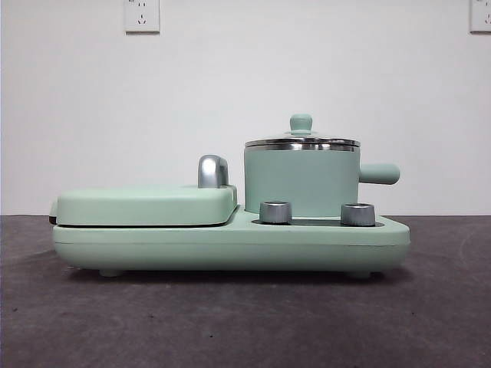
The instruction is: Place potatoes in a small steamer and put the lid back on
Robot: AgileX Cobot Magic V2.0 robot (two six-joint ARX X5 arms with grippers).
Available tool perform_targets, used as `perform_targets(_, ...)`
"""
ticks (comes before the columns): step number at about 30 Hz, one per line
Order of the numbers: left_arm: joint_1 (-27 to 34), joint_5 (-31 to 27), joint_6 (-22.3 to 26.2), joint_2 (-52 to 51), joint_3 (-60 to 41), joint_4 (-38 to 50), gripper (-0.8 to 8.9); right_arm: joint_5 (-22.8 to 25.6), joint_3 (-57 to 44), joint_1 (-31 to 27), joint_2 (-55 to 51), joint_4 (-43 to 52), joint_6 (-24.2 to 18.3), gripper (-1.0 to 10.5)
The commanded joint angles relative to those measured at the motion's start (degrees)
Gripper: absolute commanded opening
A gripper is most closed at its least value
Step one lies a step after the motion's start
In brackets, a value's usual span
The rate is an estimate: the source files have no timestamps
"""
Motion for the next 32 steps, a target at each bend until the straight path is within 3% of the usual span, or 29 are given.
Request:
perform_targets(1,0.0,-0.2,-0.2,-0.1,-1.0,0.7,0.06,1.4,-8.5,-5.4,-3.0,10.1,-3.5,0.2)
perform_targets(6,0.0,-0.2,-0.2,-0.1,-1.0,0.7,0.06,3.3,-26.4,-12.6,-10.3,27.0,-6.7,0.2)
perform_targets(10,0.0,-0.2,-0.2,-0.1,-1.0,0.7,0.06,6.8,-35.5,-14.3,-14.4,33.6,-6.9,0.2)
perform_targets(14,0.0,-0.2,-0.2,-0.1,-1.0,0.7,0.06,10.1,-40.5,-14.3,-17.2,34.2,-7.9,0.2)
perform_targets(32,0.0,-0.2,-0.2,-0.1,-1.0,0.7,0.06,10.0,-45.1,-14.3,-21.5,33.3,-11.5,0.2)
